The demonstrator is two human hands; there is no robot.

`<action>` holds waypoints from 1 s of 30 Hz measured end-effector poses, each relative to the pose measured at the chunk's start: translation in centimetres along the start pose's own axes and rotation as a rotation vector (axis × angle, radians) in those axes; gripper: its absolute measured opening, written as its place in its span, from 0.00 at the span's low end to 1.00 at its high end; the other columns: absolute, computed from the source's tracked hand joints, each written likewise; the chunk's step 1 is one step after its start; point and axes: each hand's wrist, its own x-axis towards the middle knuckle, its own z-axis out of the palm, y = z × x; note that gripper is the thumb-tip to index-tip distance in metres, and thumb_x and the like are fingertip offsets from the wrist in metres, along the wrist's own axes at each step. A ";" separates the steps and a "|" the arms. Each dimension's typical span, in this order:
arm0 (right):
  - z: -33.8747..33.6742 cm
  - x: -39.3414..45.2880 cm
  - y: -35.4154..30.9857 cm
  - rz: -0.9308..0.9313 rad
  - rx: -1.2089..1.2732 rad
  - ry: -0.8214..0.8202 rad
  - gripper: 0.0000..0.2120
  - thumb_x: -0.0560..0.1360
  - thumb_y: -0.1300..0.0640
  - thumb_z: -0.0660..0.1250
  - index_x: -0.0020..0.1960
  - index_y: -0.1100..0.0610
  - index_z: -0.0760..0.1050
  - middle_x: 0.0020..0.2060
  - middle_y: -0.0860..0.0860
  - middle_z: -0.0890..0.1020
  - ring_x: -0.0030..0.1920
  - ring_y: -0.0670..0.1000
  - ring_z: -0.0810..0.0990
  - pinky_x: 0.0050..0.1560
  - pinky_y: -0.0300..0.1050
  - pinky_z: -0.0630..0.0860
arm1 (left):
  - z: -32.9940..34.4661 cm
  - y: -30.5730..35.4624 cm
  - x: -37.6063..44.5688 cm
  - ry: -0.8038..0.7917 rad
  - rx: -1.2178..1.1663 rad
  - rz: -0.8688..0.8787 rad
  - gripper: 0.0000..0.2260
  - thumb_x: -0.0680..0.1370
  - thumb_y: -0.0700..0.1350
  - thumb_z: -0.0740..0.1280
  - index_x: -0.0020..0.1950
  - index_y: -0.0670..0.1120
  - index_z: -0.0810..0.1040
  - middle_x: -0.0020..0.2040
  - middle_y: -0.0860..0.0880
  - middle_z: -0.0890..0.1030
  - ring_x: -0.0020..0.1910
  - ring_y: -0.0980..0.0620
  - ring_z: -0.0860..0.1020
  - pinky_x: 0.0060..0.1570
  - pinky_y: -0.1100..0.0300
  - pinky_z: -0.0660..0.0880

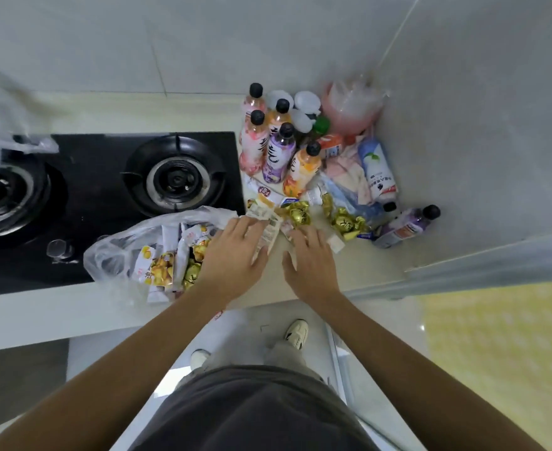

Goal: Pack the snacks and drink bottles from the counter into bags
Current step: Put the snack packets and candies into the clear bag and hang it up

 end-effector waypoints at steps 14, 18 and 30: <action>1.0 7.8 16.0 0.130 -0.092 -0.215 0.20 0.73 0.57 0.71 0.64 0.57 0.73 0.63 0.58 0.77 0.64 0.61 0.75 0.59 0.55 0.78 | 11.2 8.7 14.4 -0.370 0.179 -0.251 0.28 0.77 0.55 0.67 0.77 0.57 0.66 0.76 0.47 0.65 0.73 0.39 0.65 0.63 0.38 0.72; 1.6 8.6 16.8 0.101 -0.108 -0.209 0.20 0.71 0.57 0.74 0.61 0.57 0.74 0.62 0.58 0.77 0.60 0.60 0.76 0.56 0.53 0.76 | 12.6 8.6 15.6 -0.460 0.251 -0.320 0.34 0.76 0.57 0.72 0.79 0.59 0.63 0.77 0.46 0.62 0.74 0.38 0.63 0.63 0.38 0.71; 1.6 7.6 18.0 0.071 -0.134 -0.255 0.22 0.70 0.54 0.76 0.61 0.54 0.73 0.61 0.58 0.74 0.59 0.62 0.76 0.55 0.57 0.78 | 14.3 8.4 15.3 -0.483 0.290 -0.269 0.38 0.66 0.44 0.81 0.71 0.53 0.65 0.65 0.39 0.64 0.67 0.39 0.64 0.48 0.50 0.79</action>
